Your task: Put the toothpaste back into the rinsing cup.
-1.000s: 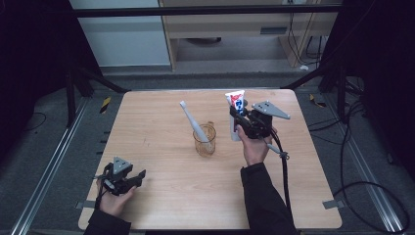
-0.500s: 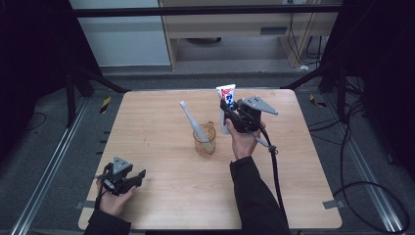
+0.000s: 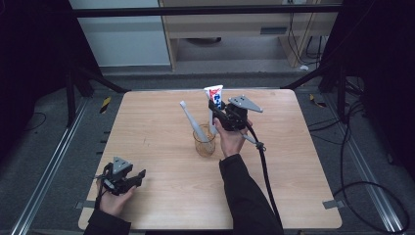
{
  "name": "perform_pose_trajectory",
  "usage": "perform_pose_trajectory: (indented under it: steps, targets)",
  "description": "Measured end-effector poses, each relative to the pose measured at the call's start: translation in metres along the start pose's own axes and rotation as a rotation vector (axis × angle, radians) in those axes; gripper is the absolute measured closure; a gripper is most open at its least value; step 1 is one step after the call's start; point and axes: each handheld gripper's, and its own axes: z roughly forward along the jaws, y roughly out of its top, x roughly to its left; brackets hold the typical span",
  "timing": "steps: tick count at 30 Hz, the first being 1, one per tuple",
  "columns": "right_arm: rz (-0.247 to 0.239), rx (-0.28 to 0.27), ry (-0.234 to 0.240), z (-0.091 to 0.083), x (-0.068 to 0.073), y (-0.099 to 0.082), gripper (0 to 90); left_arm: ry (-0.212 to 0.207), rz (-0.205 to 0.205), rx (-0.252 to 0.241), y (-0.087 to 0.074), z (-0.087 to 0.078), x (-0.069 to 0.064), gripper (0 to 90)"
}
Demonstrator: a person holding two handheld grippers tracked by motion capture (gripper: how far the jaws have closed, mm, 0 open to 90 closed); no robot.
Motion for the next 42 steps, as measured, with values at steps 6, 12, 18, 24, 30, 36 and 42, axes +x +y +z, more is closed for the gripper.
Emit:
perform_pose_trajectory:
  steps: [6,12,18,24,30,36,42]
  targets:
    - [-0.002,0.004,0.010,0.009,0.005,-0.007,69.1,0.000,0.003,-0.002,0.000,0.000,0.000,42.9]
    - [-0.005,0.017,0.021,0.016,0.009,-0.015,69.0,0.001,0.002,-0.001,0.000,0.000,0.000,42.9]
    - [-0.022,0.040,0.020,0.021,0.011,-0.024,68.9,0.000,0.002,0.000,0.000,0.000,0.000,42.9]
    - [-0.031,0.058,0.019,0.024,0.012,-0.035,68.8,0.001,0.002,-0.001,0.000,0.000,0.000,42.9]
    - [-0.045,0.057,0.012,0.023,0.010,-0.043,68.7,0.001,0.003,0.000,0.000,0.000,0.000,43.0]
    - [-0.061,0.036,0.015,0.019,0.011,-0.046,68.6,0.002,0.004,0.000,0.000,0.000,0.000,43.0]
    - [-0.088,0.034,0.016,0.016,0.012,-0.048,68.7,0.003,0.004,0.002,0.000,0.000,0.000,43.0]
